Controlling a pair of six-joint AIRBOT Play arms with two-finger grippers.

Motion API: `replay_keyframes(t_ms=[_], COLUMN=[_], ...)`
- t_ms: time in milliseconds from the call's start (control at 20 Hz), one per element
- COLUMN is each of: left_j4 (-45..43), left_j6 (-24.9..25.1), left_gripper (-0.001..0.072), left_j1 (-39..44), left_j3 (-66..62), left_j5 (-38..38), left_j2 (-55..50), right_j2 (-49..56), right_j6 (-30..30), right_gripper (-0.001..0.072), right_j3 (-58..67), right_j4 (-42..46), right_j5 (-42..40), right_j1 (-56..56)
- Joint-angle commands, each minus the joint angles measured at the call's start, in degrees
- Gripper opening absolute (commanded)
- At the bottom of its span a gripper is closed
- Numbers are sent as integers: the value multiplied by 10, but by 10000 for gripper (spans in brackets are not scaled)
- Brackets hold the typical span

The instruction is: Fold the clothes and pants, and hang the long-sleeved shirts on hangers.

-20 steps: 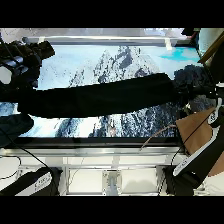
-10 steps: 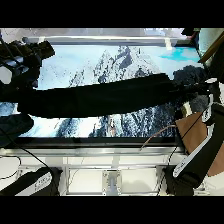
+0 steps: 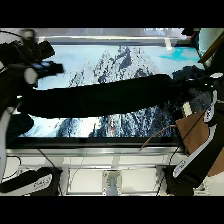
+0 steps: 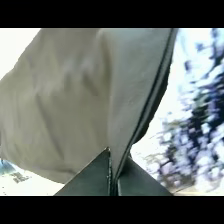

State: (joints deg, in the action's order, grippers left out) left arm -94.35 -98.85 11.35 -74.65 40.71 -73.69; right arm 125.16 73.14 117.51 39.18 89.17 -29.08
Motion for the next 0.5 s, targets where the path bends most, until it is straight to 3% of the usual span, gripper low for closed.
replay_keyframes(t_ms=[0,150,300,450], left_j4=[134,268,269,270], left_j6=[61,158,157,125], left_gripper=[22,21,20,20], left_j1=[91,171,226,239], left_j3=[-12,-72,-172,-262], left_j5=[7,7,7,18], left_j2=[-98,-212,-321,-395], right_j2=[-47,-85,-108,-120], right_j6=[9,9,9,9], right_gripper=[9,9,9,9], right_j3=[1,1,1,1], right_j4=[-6,-6,-6,-5], right_j5=[23,24,34,41], right_j1=[9,35,75,118])
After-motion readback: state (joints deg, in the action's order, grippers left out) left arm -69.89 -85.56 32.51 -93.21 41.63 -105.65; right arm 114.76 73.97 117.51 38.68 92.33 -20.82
